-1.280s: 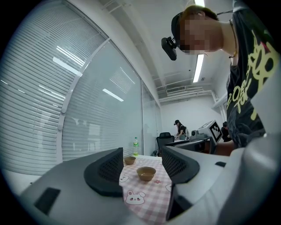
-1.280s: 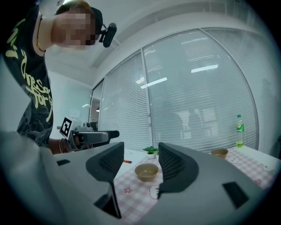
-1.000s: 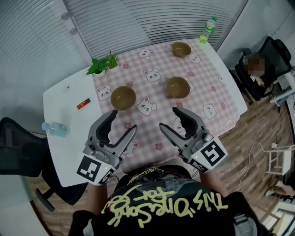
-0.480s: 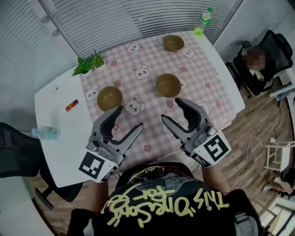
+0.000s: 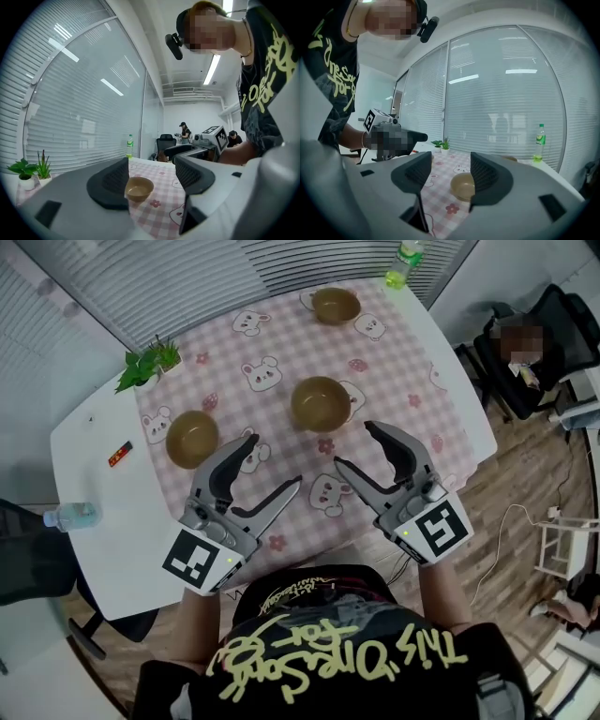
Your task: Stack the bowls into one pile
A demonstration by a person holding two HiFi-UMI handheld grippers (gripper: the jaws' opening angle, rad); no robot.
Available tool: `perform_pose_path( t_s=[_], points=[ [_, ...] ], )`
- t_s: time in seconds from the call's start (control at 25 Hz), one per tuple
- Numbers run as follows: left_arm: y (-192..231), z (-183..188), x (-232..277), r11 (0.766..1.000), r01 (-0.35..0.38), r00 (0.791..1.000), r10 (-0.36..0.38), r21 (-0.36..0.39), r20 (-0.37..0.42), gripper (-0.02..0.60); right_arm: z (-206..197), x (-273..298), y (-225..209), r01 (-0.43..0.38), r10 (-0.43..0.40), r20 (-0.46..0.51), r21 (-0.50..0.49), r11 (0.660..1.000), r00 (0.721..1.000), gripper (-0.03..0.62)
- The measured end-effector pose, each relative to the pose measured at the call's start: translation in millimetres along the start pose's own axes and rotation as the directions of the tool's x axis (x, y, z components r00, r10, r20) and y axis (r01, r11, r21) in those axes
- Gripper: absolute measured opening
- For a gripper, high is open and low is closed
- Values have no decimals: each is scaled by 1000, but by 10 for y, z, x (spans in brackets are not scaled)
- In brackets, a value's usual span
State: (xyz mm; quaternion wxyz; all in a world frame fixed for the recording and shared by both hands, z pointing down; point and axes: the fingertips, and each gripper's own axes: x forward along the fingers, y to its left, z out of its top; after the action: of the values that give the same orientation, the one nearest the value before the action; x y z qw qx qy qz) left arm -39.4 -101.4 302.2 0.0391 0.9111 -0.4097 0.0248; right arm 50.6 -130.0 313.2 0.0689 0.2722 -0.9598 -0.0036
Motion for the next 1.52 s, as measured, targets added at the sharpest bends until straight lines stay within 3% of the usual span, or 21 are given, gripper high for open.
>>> perform_pose_path(
  t_s=[0.32, 0.72, 0.92, 1.16, 1.52],
  points=[
    [77, -257, 332, 999, -8, 1000, 7, -40, -24, 328, -543, 124, -284, -44, 41, -150, -13, 999, 988, 250],
    [275, -714, 658, 998, -47, 992, 42, -37, -121, 341, -997, 312, -549, -88, 81, -230, -20, 996, 970, 250],
    [359, -1020, 789, 998, -62, 973, 57, -18, -224, 354, -1233, 398, -647, -127, 117, -257, -22, 992, 959, 250],
    [403, -1212, 894, 997, -65, 958, 54, -29, -281, 370, -1453, 458, -681, -189, 156, -331, -71, 979, 931, 262],
    [450, -1429, 1033, 998, -57, 937, 48, -16, -347, 375, -1556, 579, -674, -272, 230, -364, -67, 960, 902, 273]
  ],
)
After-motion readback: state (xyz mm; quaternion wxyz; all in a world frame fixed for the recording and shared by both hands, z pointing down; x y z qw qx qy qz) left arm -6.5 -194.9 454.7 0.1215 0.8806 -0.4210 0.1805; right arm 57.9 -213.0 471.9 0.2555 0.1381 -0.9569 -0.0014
